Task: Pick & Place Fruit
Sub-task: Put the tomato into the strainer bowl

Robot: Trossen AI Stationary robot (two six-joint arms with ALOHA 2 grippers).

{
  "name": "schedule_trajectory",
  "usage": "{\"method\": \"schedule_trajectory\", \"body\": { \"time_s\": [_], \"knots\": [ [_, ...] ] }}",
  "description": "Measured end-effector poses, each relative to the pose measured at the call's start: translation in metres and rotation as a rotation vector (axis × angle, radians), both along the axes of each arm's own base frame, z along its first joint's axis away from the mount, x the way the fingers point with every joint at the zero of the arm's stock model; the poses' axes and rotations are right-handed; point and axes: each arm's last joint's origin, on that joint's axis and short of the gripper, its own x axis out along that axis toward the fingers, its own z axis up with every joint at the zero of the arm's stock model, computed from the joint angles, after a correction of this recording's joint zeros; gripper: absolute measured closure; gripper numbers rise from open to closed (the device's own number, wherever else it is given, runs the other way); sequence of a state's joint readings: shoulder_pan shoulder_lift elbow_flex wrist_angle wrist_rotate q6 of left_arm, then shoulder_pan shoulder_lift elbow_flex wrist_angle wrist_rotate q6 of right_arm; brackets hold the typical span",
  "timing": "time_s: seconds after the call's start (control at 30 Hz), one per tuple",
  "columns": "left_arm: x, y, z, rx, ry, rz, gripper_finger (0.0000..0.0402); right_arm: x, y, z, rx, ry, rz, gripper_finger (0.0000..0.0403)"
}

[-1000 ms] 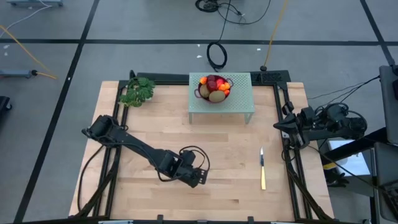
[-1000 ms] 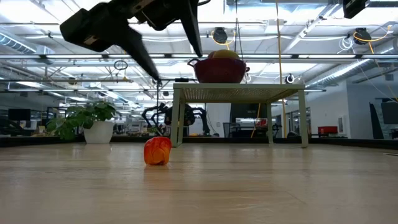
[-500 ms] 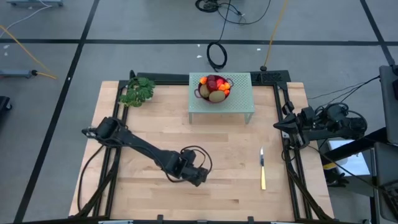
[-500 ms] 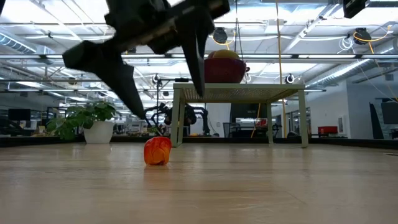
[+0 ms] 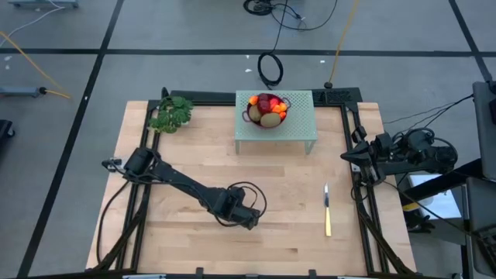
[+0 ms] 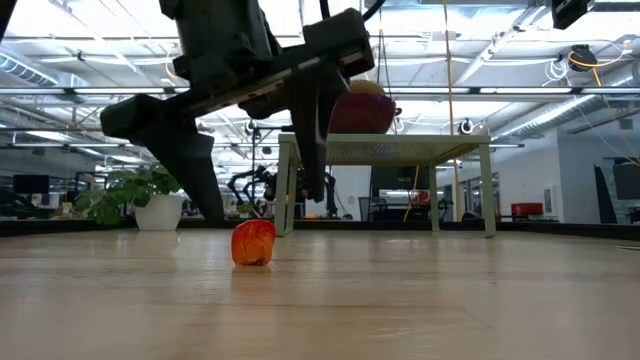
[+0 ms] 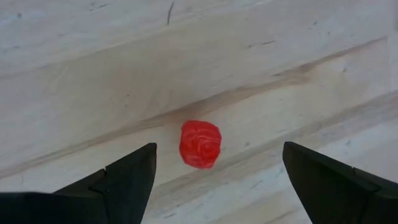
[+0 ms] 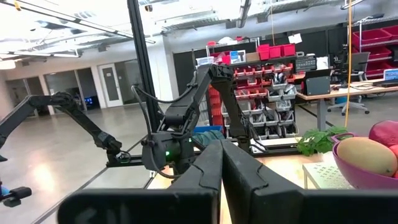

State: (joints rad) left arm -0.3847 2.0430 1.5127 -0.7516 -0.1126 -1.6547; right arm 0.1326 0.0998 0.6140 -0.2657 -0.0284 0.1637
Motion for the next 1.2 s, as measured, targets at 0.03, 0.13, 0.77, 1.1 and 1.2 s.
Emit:
{"method": "schedule_trajectory", "body": {
  "time_s": [0.03, 0.13, 0.77, 1.1, 1.2],
  "knots": [
    [0.0, 0.0, 0.0, 0.0, 0.002, 0.0, 0.0053, 0.0, 0.0, 0.0, 0.0, 0.0, 0.0, 0.0403],
    [0.001, 0.0, -0.002, 0.001, 0.004, 0.0, 0.0053, 0.0, 0.0, 0.0, 0.0, 0.0, 0.0, 0.0403],
    [0.003, 0.003, -0.013, 0.024, 0.039, 0.001, 0.0053, 0.0, 0.0, 0.0, -0.018, -0.002, -0.004, 0.0403],
    [0.002, 0.007, -0.014, 0.018, 0.069, -0.012, 0.0075, 0.0, 0.0, 0.0, -0.018, -0.002, -0.004, 0.0403],
    [0.003, 0.006, -0.018, 0.019, 0.069, -0.012, 0.0107, 0.0, 0.0, 0.0, -0.018, -0.002, -0.004, 0.0403]
  ]
}}
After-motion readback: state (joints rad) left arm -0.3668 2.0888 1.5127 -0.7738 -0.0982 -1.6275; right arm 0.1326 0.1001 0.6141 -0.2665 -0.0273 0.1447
